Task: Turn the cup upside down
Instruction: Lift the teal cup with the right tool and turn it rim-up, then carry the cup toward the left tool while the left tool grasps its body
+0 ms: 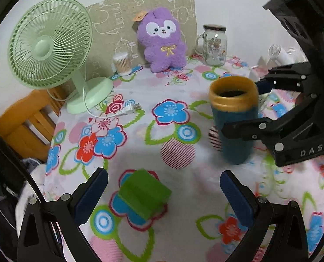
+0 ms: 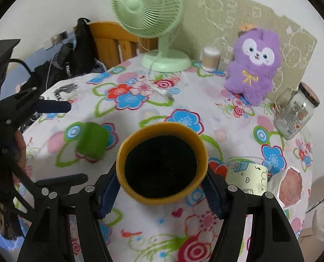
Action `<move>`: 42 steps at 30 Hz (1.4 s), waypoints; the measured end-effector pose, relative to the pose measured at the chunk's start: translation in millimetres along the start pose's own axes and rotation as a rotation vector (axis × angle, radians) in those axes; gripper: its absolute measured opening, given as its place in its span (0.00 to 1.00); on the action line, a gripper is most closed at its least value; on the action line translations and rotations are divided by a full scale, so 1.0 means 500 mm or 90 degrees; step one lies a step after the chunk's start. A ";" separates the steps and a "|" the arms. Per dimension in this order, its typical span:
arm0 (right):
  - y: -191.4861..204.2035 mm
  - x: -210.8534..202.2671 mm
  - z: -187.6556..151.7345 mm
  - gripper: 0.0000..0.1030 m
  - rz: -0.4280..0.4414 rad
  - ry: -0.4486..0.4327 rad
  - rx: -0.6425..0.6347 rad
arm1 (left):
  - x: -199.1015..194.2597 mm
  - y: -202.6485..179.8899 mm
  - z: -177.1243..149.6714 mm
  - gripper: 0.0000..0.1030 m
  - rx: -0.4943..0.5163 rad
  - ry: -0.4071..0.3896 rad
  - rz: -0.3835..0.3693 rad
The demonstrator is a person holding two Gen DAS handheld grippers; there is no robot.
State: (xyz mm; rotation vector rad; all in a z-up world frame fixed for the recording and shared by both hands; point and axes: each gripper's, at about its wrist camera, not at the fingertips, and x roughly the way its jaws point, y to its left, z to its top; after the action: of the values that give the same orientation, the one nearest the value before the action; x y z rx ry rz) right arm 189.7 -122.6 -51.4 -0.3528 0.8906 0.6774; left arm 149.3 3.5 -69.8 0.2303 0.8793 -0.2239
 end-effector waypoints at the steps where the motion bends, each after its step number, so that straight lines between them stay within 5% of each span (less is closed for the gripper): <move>1: 0.010 -0.007 -0.003 0.68 -0.002 -0.003 -0.007 | -0.010 -0.001 -0.004 1.00 -0.003 -0.004 -0.001; 19: 0.134 -0.151 -0.102 0.67 0.056 -0.026 -0.015 | -0.147 -0.025 -0.135 1.00 -0.031 -0.030 0.008; 29: 0.194 -0.213 -0.193 0.67 0.044 0.086 -0.056 | -0.181 -0.088 -0.236 1.00 0.002 -0.009 -0.012; 37: 0.199 -0.191 -0.241 0.67 0.050 0.258 -0.027 | -0.179 -0.106 -0.293 1.00 -0.014 0.024 -0.047; 42: 0.196 -0.152 -0.226 0.67 0.053 0.262 -0.018 | -0.178 -0.106 -0.308 1.00 -0.021 0.026 -0.049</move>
State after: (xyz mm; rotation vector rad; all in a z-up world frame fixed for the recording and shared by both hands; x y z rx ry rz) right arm 23.0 -141.3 -58.1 -0.4926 1.2929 0.7075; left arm -33.7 6.5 -100.8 0.1717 0.9323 -0.2763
